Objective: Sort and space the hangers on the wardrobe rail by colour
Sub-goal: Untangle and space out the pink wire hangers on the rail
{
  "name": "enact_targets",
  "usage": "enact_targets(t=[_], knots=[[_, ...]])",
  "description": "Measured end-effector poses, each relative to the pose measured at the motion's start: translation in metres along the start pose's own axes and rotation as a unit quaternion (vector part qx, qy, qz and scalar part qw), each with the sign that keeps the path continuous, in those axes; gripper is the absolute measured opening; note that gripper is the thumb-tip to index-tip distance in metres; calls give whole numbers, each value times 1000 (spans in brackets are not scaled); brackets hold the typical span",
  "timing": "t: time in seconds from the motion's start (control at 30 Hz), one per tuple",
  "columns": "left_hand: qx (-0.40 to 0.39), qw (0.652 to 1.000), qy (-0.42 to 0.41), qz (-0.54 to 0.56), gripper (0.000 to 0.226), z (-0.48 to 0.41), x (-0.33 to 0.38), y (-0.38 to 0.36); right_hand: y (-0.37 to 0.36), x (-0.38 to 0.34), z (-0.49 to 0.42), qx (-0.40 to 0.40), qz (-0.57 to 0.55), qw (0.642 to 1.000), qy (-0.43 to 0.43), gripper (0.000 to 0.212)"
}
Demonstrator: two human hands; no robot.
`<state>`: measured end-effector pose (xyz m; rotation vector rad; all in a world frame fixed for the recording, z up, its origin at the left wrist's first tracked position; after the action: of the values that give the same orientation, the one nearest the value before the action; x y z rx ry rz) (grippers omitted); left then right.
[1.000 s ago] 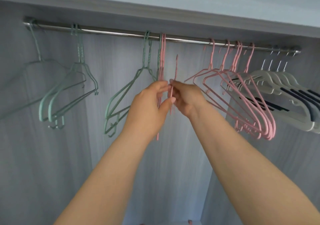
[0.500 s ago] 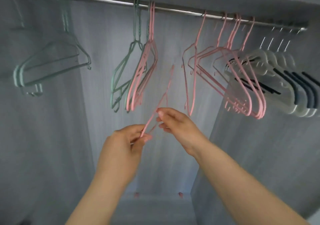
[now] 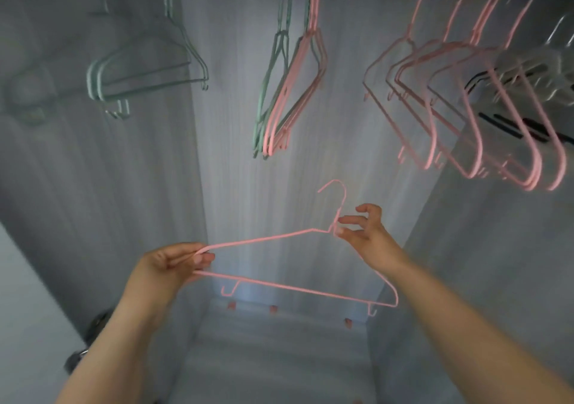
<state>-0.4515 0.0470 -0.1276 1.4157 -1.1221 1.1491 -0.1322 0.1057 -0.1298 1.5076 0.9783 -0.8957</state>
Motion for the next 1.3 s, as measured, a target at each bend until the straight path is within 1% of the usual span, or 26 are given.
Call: enact_targets(t=[0.03, 0.07, 0.1, 0.17, 0.23, 0.3, 0.33, 0.4, 0.47, 0.57, 0.6, 0.63, 0.7, 0.73, 0.77, 0.8, 0.83, 0.9, 0.93, 0.97, 1.0, 1.03, 1.07, 1.13, 1.2, 1.3], knots=[[1, 1000, 7, 4, 35, -2, -4, 4, 6, 6, 1, -31, 6, 999, -18, 25], [5, 1000, 14, 6, 36, -5, -8, 7, 13, 14, 3, -76, 11, 996, -46, 27], [10, 1000, 20, 9, 35, -7, -12, 10, 22, 21, 6, -120, 28, 989, -81, 31], [17, 999, 30, 23, 28, -14, -18, 13, 41, 33, 14, -162, 77, 975, -133, 46], [22, 998, 35, 38, 27, -22, -23, 14, 59, 39, 22, -156, 120, 969, -150, 62], [20, 997, 39, 58, 27, -30, -26, 16, 74, 45, 23, -112, 150, 973, -132, 83], [17, 997, 41, 64, 28, -34, -28, 17, 80, 45, 23, -86, 167, 976, -112, 83], [12, 996, 48, 75, 40, -40, -32, 20, 87, 45, 19, -38, 218, 973, -60, 74], [6, 995, 54, 80, 52, -42, -38, 22, 91, 42, 15, -11, 245, 969, -21, 74], [-19, 995, 59, 83, 58, -43, -48, 23, 89, 33, 13, -7, 260, 966, 2, 72], [-25, 994, 65, 85, 58, -45, -51, 23, 88, 29, 12, -21, 259, 966, -3, 65], [-26, 993, 75, 89, 56, -47, -54, 22, 87, 25, 11, -46, 243, 969, -15, 53], [-29, 991, 93, 96, 44, -50, -59, 19, 85, 17, 13, -105, 165, 978, -69, 17], [-24, 990, 100, 95, 38, -51, -61, 17, 85, 12, 17, -127, 139, 978, -88, 20], [-16, 991, 100, 93, 38, -52, -62, 14, 85, 8, 21, -143, 125, 976, -110, 26], [-6, 991, 99, 85, 40, -51, -62, 10, 86, 4, 26, -148, 121, 973, -126, 28], [7, 994, 93, 54, 41, -51, -61, 5, 87, -1, 31, -146, 107, 974, -138, 26], [71, 990, 88, -89, 25, -49, -57, -5, 85, -9, 44, -131, 60, 979, -142, 20], [95, 978, 99, -160, 42, -49, -53, -12, 82, -14, 52, -123, 31, 981, -144, 18], [104, 968, 101, -204, 59, -47, -49, -20, 77, -21, 61, -117, -3, 982, -149, 18], [99, 967, 89, -219, 66, -42, -44, -31, 71, -26, 69, -117, -44, 980, -154, 20], [80, 970, 65, -221, 66, -37, -37, -43, 63, -32, 79, -117, -92, 976, -162, 23], [48, 976, 43, -209, 60, -31, -28, -57, 56, -37, 88, -113, -136, 970, -169, 25], [-46, 987, -3, -154, 41, -17, -11, -86, 45, -45, 99, -86, -200, 959, -183, 26], [-142, 982, -44, -118, 29, -1, 10, -110, 39, -51, 98, -44, -239, 953, -183, 26], [-228, 965, -85, -94, 29, 21, 30, -140, 33, -54, 81, 25, -281, 944, -170, 27]])
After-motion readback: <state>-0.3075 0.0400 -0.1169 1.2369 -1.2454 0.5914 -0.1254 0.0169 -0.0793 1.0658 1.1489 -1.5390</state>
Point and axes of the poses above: each hand's wrist, its own z-axis away from the middle knuckle, its own y-axis out of the back of the hand, x = y × z, the point moved 1 cm from there along -z, towards the middle knuckle, and after that the axes turned 10 degrees about -z, right-handed, at the moved point
